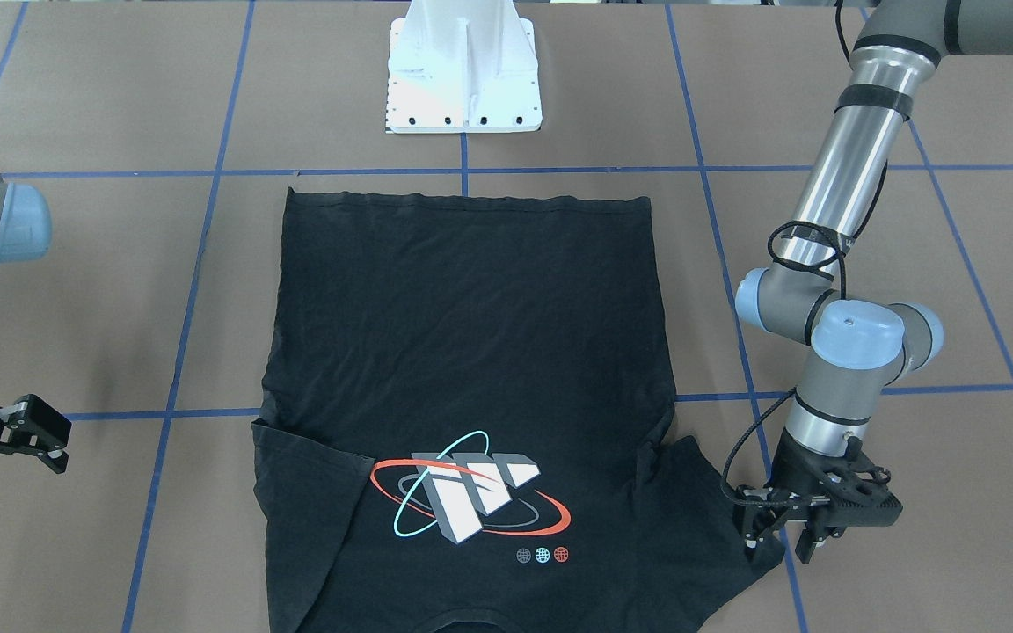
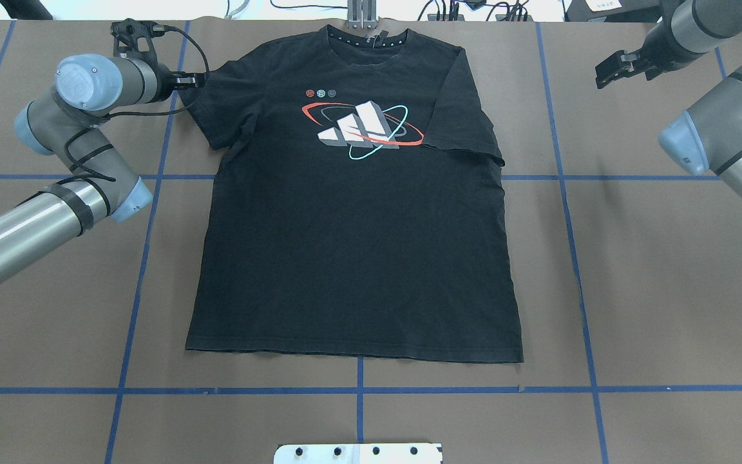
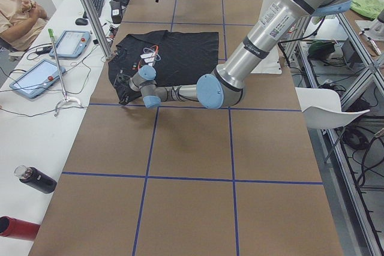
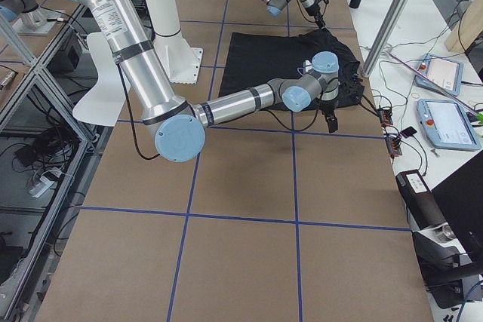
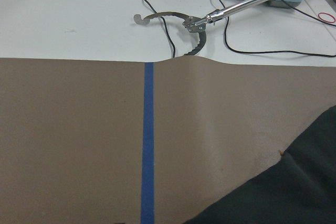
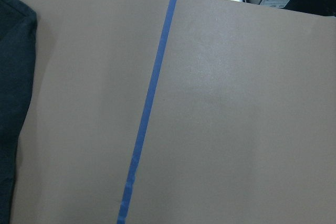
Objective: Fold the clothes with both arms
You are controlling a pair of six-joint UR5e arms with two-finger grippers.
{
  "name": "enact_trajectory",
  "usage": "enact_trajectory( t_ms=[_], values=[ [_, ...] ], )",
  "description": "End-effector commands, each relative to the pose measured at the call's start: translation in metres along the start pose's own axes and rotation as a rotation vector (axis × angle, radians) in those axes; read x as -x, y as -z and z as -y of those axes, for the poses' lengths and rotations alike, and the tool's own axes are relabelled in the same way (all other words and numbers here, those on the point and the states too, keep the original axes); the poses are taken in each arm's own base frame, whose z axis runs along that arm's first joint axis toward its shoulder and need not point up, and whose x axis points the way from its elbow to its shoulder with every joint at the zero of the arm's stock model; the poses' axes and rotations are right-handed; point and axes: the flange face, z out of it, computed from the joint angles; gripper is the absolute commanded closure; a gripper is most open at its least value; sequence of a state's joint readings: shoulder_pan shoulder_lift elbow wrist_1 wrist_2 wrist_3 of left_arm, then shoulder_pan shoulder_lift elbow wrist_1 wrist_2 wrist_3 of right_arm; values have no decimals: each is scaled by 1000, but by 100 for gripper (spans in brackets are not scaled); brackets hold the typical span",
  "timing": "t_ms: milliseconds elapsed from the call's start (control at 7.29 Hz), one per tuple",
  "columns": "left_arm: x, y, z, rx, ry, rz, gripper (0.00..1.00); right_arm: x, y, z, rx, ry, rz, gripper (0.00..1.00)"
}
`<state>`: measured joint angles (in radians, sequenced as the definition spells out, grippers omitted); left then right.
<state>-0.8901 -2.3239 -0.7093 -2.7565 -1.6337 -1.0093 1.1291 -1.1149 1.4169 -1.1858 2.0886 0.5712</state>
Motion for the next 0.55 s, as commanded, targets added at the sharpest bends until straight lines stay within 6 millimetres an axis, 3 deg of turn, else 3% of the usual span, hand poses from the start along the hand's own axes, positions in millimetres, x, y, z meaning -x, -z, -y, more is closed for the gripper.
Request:
enact_trajectory(
  t_ms=[0,137,274,412],
  values=[
    [2,-3,-4,7,-1,5,36,1,-1,0,1,-3,0,1],
    [1,-3,-6,10,-2,5,37,1,-2,-1,2,-3,-2,0],
    [0,-3,-6,9,-3,4,47,2,-1,0,0,-1,0,1],
    [0,-3,-6,12,-3,2,72,2,-1,0,0,-3,0,0]
  ],
)
